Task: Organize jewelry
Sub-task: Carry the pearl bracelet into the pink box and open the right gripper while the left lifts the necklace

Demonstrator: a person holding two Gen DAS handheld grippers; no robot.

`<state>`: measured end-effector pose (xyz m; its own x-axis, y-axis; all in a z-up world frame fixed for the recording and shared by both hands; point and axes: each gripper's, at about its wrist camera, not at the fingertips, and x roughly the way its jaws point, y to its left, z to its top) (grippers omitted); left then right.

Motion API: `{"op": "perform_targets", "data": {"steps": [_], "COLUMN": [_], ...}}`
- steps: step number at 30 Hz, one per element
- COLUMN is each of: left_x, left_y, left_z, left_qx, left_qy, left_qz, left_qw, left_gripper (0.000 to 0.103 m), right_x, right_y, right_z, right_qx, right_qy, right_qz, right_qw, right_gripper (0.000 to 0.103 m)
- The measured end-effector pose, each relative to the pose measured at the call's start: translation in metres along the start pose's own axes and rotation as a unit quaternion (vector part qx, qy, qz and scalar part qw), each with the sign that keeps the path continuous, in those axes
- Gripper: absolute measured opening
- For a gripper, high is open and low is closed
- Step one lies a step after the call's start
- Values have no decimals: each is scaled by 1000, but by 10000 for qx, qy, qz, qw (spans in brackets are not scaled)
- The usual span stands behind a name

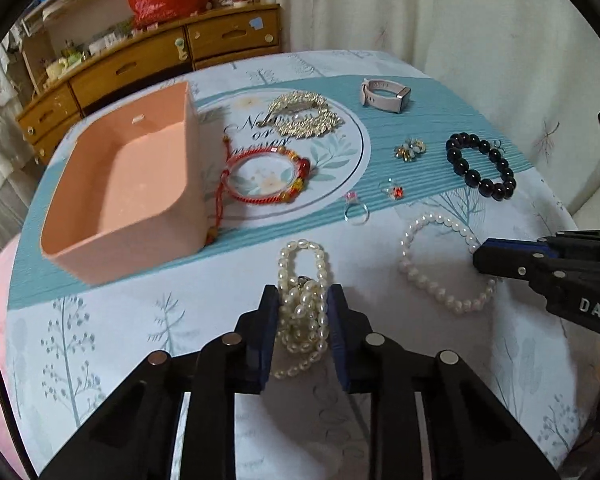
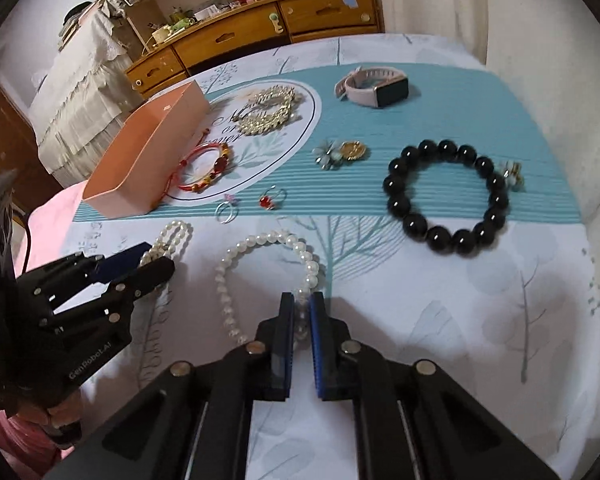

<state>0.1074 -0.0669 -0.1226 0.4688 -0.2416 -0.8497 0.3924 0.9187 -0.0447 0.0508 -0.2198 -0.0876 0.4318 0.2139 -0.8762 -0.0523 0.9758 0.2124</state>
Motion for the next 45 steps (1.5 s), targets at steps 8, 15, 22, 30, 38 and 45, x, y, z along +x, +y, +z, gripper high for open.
{"op": "perform_targets", "data": {"steps": [8, 15, 22, 30, 38, 45], "left_x": [-32, -79, -131, -158, -139, -96], "left_y": [25, 41, 56, 94, 139, 163], "left_z": [-9, 0, 24, 58, 60, 33], "left_qx": [-220, -72, 156, -215, -944, -1460], "left_qy": [463, 282, -226, -801, -898, -472], "left_qz": [-448, -338, -42, 441, 493, 452], "left_qw": [9977, 9990, 9996, 9956, 9903, 9871], "left_gripper": [9, 4, 4, 4, 7, 11], "right_x": [-17, -49, -79, -96, -64, 24], "right_y": [21, 52, 91, 129, 164, 165], "right_z": [5, 30, 63, 101, 136, 129], "right_qx": [-22, -370, -892, -1216, -1293, -820], "right_qy": [-77, -515, -1048, -1445, -1387, -413], "right_qz": [400, 765, 955, 1226, 1618, 1307], "right_qw": [9992, 9951, 9859, 9743, 9684, 9872], "right_gripper": [8, 7, 7, 8, 8, 41]}}
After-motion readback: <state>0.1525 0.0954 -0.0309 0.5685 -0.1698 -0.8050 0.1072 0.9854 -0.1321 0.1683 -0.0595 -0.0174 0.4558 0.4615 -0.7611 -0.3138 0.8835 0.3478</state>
